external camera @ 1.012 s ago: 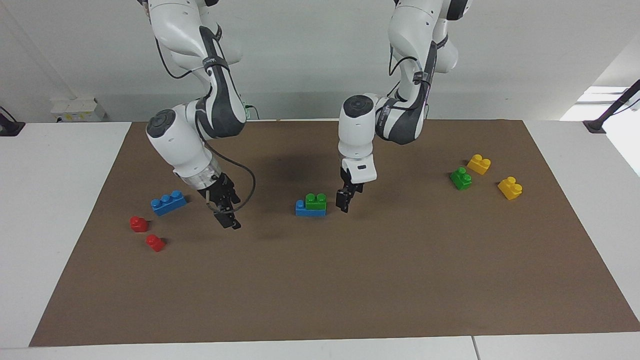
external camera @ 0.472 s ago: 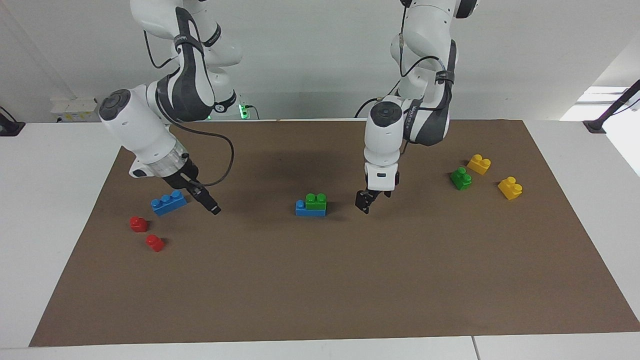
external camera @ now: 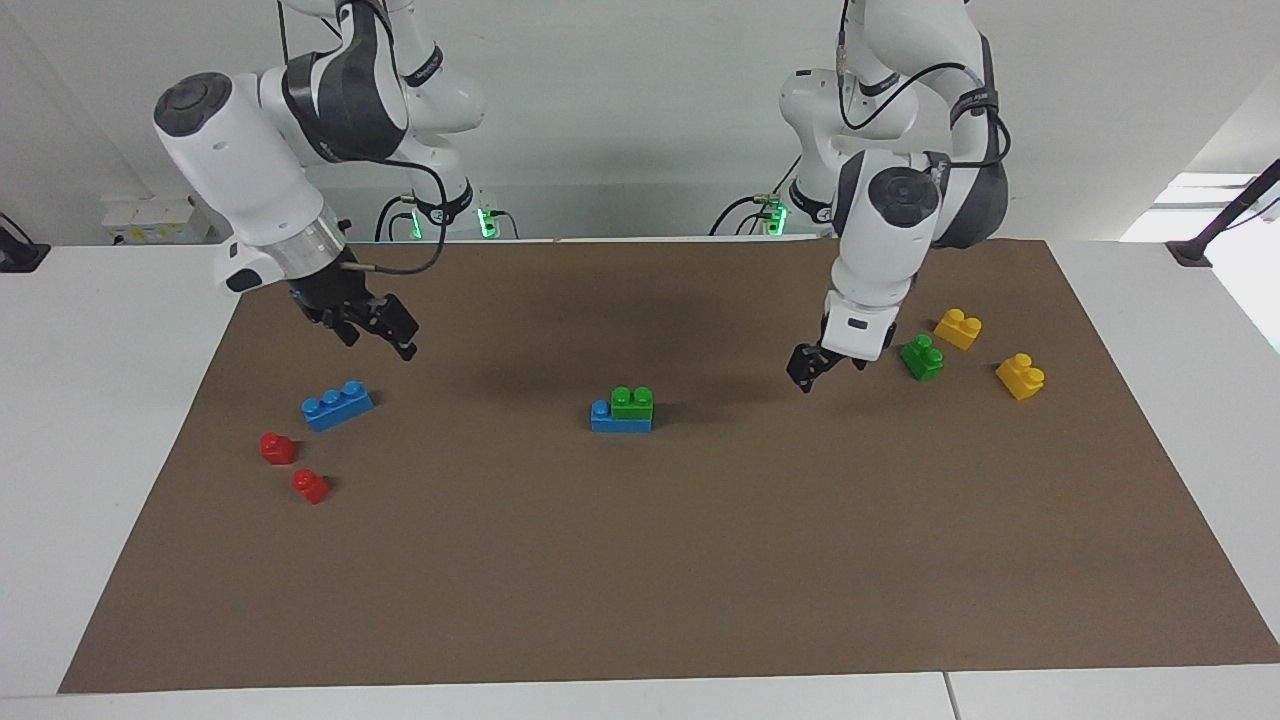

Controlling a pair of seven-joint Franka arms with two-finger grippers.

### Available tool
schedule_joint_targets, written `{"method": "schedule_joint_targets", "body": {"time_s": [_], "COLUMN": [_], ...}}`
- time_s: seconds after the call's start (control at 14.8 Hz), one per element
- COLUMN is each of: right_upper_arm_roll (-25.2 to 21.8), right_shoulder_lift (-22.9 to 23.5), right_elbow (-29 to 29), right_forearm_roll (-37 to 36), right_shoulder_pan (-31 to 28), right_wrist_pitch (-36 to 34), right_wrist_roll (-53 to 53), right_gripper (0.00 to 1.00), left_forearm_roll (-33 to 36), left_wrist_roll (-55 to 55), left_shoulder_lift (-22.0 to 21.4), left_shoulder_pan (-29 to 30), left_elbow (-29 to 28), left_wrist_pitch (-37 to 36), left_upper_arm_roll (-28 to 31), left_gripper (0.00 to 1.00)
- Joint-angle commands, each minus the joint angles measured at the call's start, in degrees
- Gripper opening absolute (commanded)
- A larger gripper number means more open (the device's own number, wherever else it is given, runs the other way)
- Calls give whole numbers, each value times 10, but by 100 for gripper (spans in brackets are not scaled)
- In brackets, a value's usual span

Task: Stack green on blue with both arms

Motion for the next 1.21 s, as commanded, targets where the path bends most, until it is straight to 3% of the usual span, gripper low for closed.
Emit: {"method": "schedule_joint_targets", "body": {"time_s": [0.0,0.27,0.47,0.88,1.15], "right_upper_arm_roll": [5,6,5,5,5], "right_shoulder_lift": [-25,-25,-18,-18,-18], "right_elbow": [22,85,115,116,116], "right_forearm_roll": [-26,-79,-84,-87,-87], "right_shoulder_pan": [-12,-14,-17,-24,-24], "right_wrist_pitch": [-55,-147,-184,-185,-181], "right_wrist_roll": [-70,-178,-199,-200,-200], "right_gripper": [100,100,100,100,100], "left_forearm_roll": [-15,-15,-15,-15,-15], "left_wrist_roll": [94,235,294,313,314], "left_shoulder_lift": [-36,-72,-85,-79,-70], "left_shoulder_pan": [46,121,155,159,156], "left_elbow": [-8,-6,13,78,85], "left_wrist_pitch": [-37,-69,-97,-134,-144], "left_upper_arm_roll": [-5,-5,0,2,1], "left_gripper": [100,100,100,100,100]}}
